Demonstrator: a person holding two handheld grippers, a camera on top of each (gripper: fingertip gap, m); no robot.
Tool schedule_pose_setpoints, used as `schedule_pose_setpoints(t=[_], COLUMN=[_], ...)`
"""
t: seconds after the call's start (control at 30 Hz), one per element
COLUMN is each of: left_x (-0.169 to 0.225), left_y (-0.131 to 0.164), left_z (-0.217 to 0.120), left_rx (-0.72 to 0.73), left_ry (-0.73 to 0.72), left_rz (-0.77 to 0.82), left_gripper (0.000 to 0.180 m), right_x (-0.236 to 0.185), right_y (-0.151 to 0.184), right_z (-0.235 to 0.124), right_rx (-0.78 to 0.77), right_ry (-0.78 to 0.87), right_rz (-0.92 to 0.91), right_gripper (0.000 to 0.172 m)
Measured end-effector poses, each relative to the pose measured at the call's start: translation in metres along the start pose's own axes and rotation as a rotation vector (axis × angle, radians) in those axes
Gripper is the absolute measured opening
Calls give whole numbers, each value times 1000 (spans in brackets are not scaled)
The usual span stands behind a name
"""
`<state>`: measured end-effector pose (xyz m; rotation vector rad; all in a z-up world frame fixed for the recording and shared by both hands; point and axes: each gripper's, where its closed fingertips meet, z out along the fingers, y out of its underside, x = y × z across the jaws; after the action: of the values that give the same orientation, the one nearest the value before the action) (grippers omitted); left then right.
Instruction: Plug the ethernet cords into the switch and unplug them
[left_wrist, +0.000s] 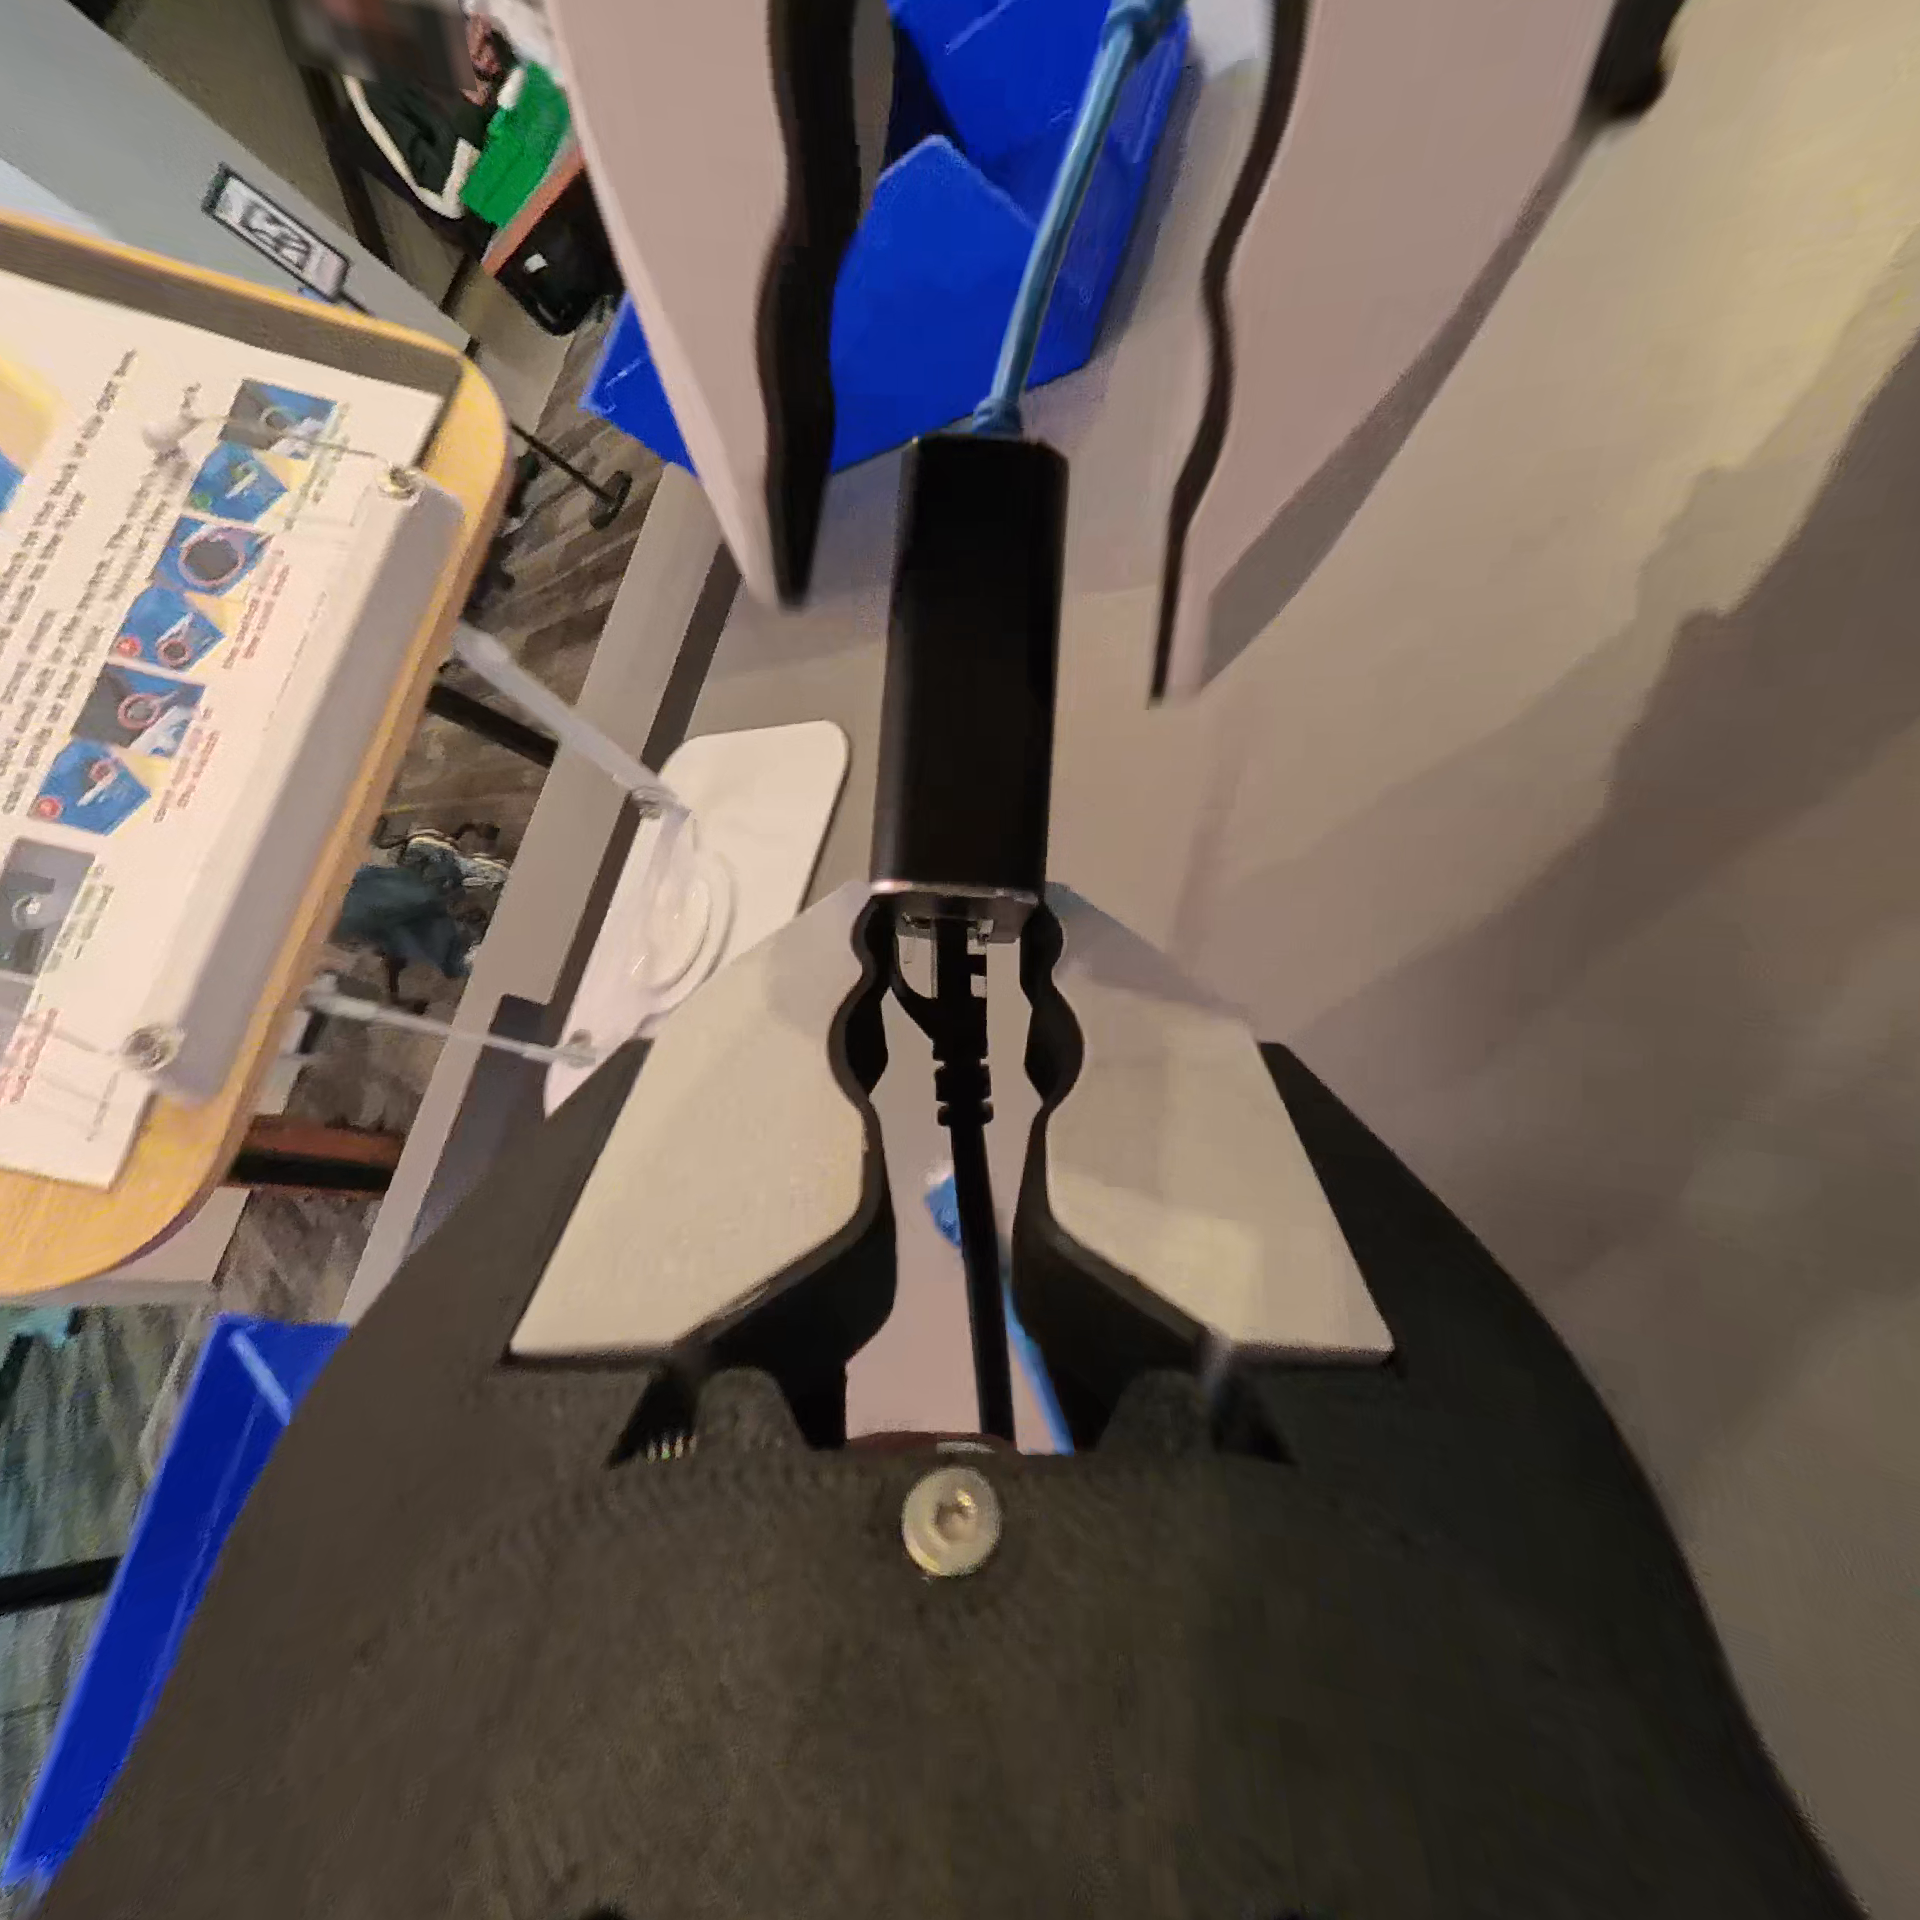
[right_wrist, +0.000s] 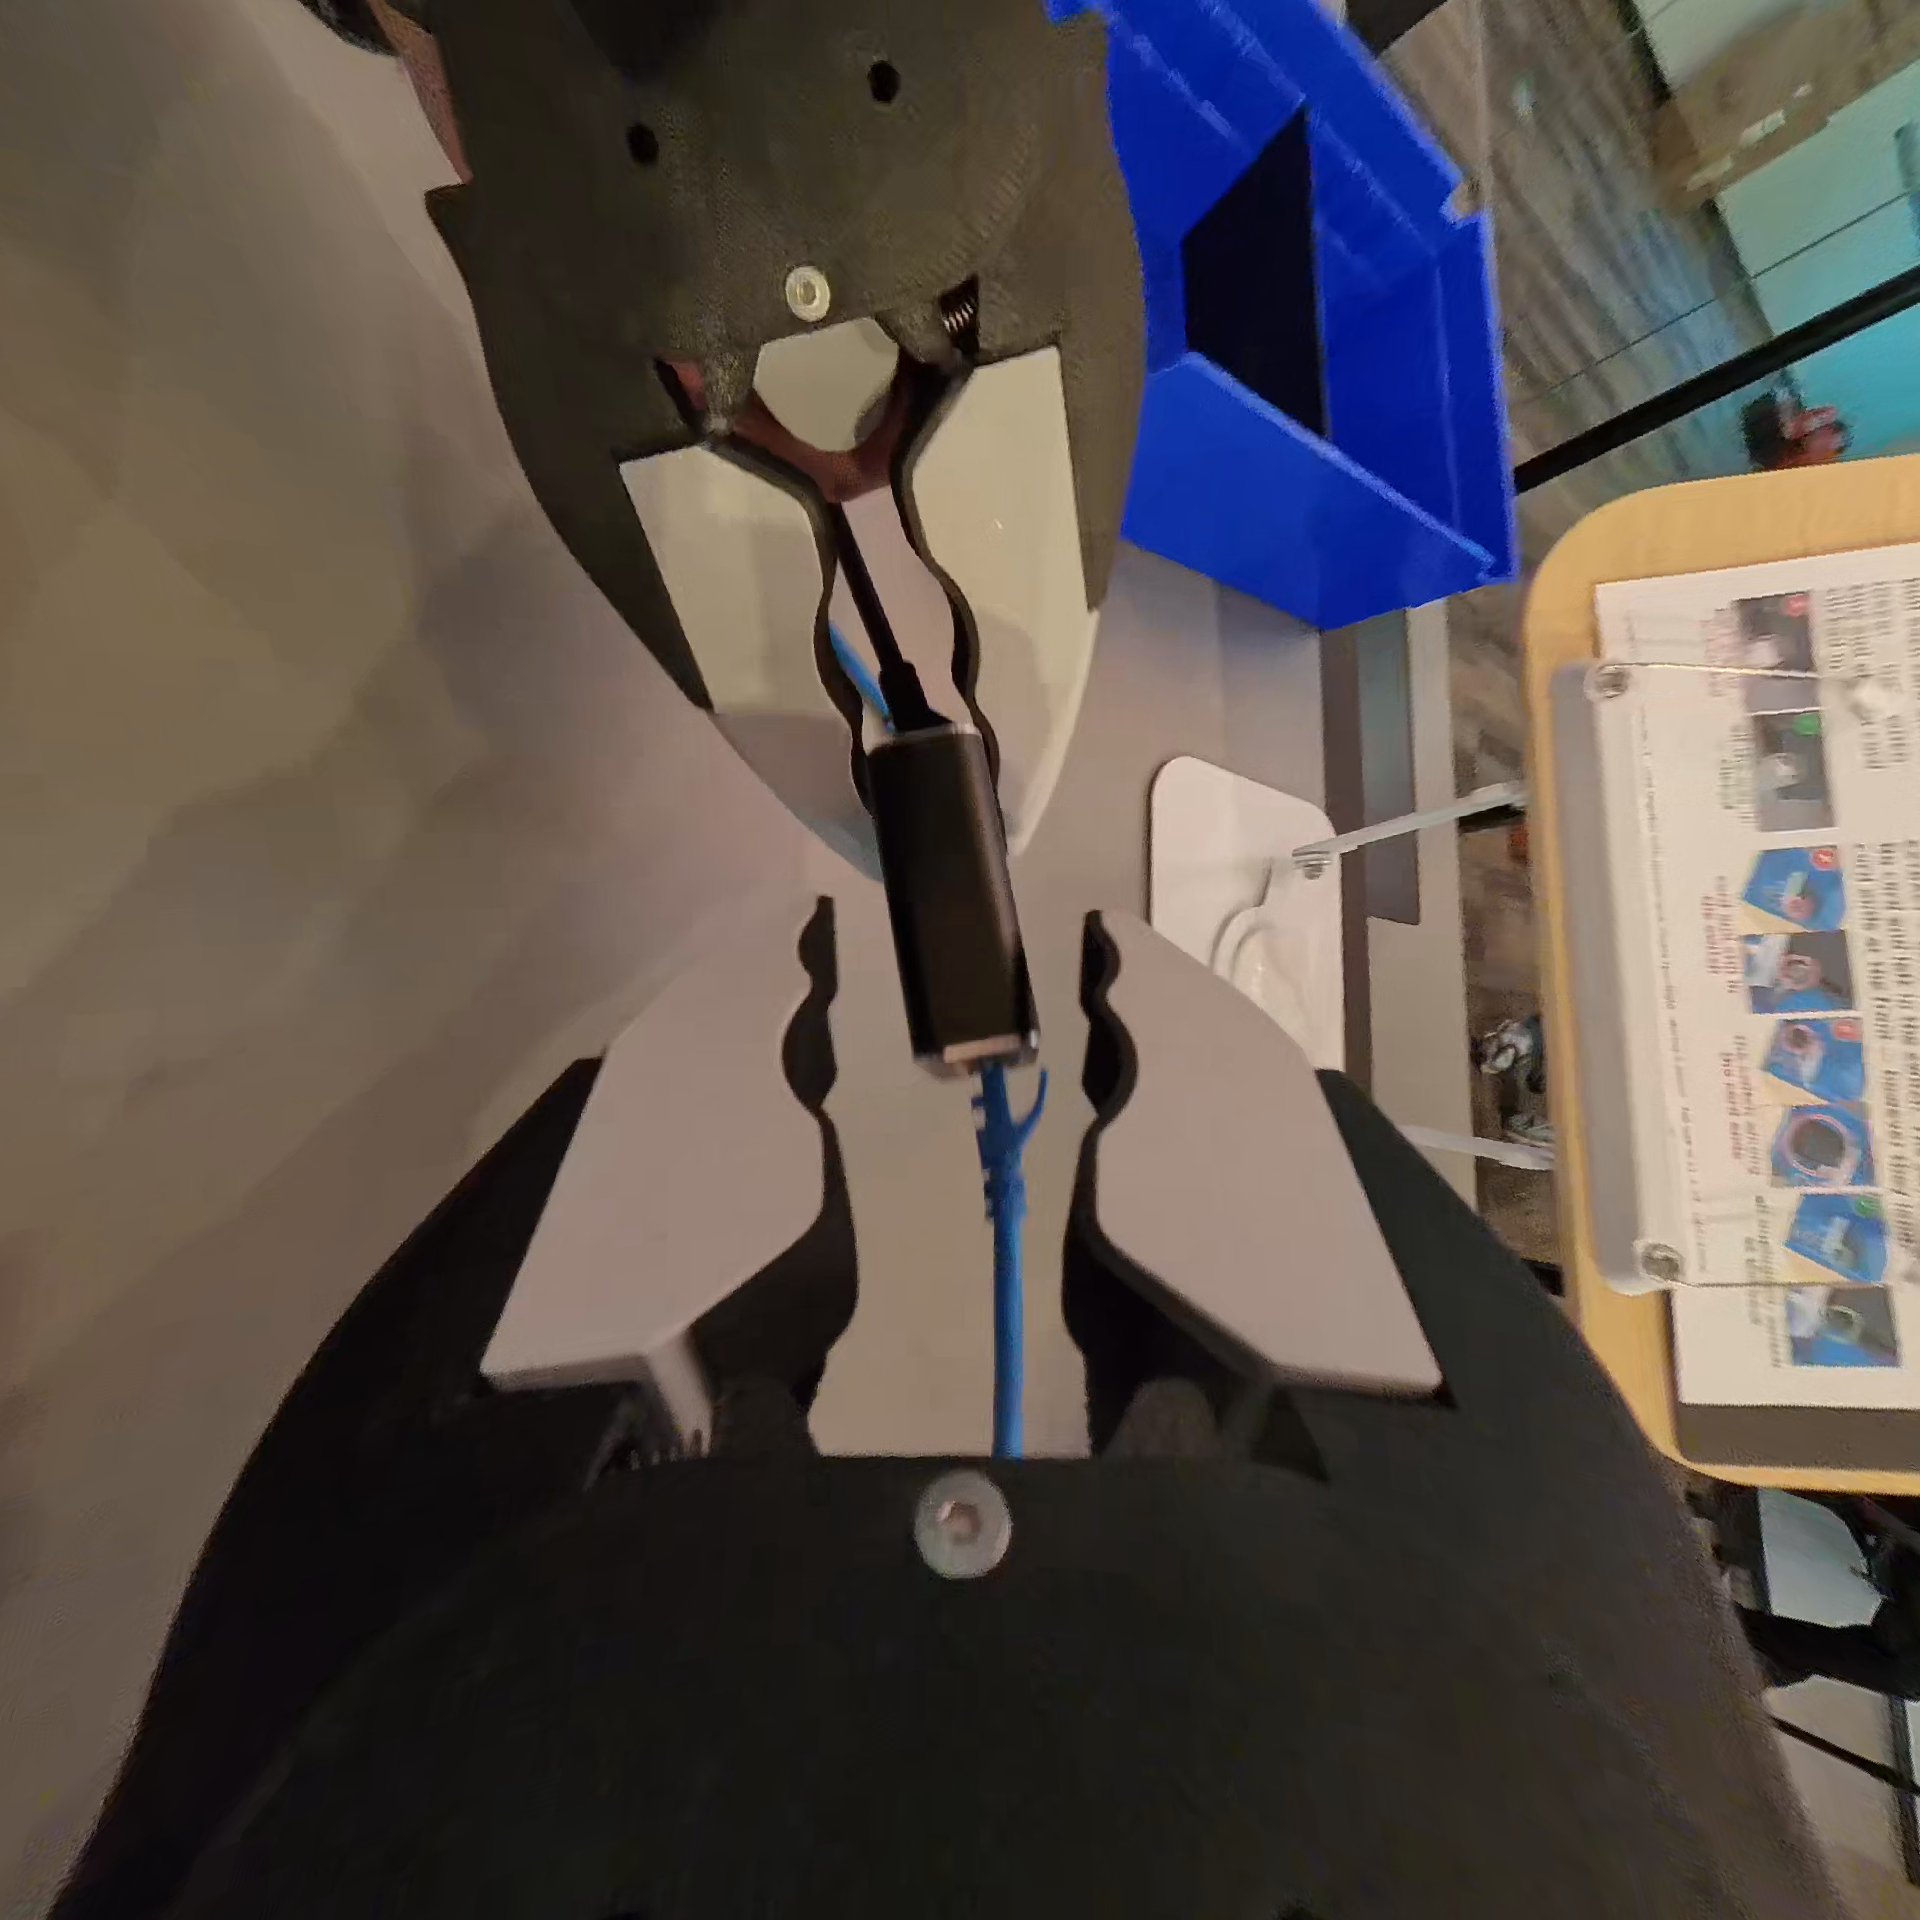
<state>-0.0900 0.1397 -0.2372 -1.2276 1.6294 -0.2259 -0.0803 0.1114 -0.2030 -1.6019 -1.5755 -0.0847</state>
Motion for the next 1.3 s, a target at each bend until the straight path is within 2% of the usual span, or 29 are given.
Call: schedule_pose_setpoints(t=[0.07,0.17,0.27,0.4,0.5,0.63,0.8,1.07,1.17,1.3], left_x=[-14,-38,-58,-74,-75,-74,-78,-86,-90,-92], left_y=[9,31,57,86,105,120,133,153,156,160], left_z=[-12,-41,-80,-129,-154,-172,-183,-193,-196,-198], left_rx=[-19,-61,-121,-222,-282,-289,-296,-317,-324,-326], left_ry=[-35,-93,-152,-254,-306,-344,-383,-394,-402,-404], left_rz=[-22,-54,-68,-79,-92,-98,-84,-99,-100,-108], left_gripper=[23,23,23,23,22,22,22,22,22,22], right_x=[9,11,4,-7,-16,-16,-8,-22,-26,-27], right_y=[-4,-12,1,13,14,17,14,23,29,31], right_z=[-17,-48,-49,-4,39,91,133,165,174,177], right_rx=[27,123,103,69,78,87,140,97,74,67], right_ry=[23,-28,-117,-187,-251,-333,-439,-711,-731,-762], right_rz=[6,16,4,-40,-66,-75,-71,-59,-63,-40], right_gripper=[56,53,53,51,51,50,55,45,44,35])
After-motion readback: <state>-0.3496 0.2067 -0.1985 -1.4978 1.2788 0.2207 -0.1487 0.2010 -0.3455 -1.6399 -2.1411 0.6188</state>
